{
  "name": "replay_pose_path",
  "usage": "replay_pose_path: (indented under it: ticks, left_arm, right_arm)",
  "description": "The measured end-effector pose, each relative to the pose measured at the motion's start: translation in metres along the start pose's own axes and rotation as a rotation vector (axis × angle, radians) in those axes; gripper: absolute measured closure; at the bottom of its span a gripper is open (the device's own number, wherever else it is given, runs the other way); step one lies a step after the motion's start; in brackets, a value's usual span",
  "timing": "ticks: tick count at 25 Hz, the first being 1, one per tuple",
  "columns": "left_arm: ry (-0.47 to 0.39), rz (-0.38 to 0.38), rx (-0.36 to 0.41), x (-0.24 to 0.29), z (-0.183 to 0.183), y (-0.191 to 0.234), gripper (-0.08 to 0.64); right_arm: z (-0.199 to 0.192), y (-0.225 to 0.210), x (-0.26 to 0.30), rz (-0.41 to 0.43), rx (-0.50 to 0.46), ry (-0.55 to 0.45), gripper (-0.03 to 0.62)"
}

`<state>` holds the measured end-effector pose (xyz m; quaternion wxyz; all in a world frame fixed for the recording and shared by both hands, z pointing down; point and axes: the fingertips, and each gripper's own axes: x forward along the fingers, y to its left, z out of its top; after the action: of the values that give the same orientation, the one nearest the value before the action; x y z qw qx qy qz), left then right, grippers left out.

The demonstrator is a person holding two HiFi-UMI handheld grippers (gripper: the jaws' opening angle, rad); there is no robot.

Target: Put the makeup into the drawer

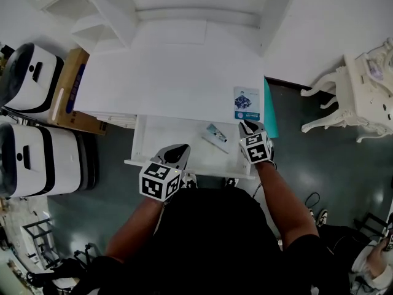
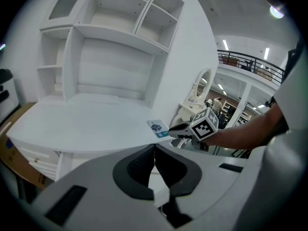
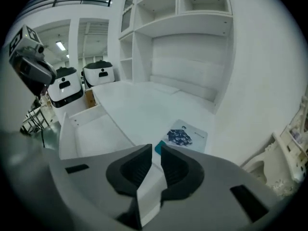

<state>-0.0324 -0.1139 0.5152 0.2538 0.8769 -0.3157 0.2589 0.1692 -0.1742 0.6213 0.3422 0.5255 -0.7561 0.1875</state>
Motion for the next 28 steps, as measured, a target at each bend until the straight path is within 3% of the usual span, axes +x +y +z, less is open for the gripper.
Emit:
replay_pose_path:
  ticks: [4,13,21,28]
  left_arm:
    - [0.005,0.029,-0.024,-0.005,-0.005,0.010,0.549]
    - [0.000,0.083,-0.073,-0.010,-0.006,0.025,0.549]
    - [0.007,0.099,-0.098,-0.008,-0.011,0.032,0.549]
    - [0.006,0.092,-0.093,-0.007,-0.009,0.027,0.549]
  right_arm:
    - [-0.001,-0.001,0.033,0.023,-0.010,0.036,0.504]
    - [-0.008,0.000,0.067,0.044,-0.138,0.116,0.468]
    - [-0.013,0.010,0.067,0.177,-0.364,0.147,0.360]
    - [-0.022,0.019,0.062,0.249,-0.412,0.185,0.331]
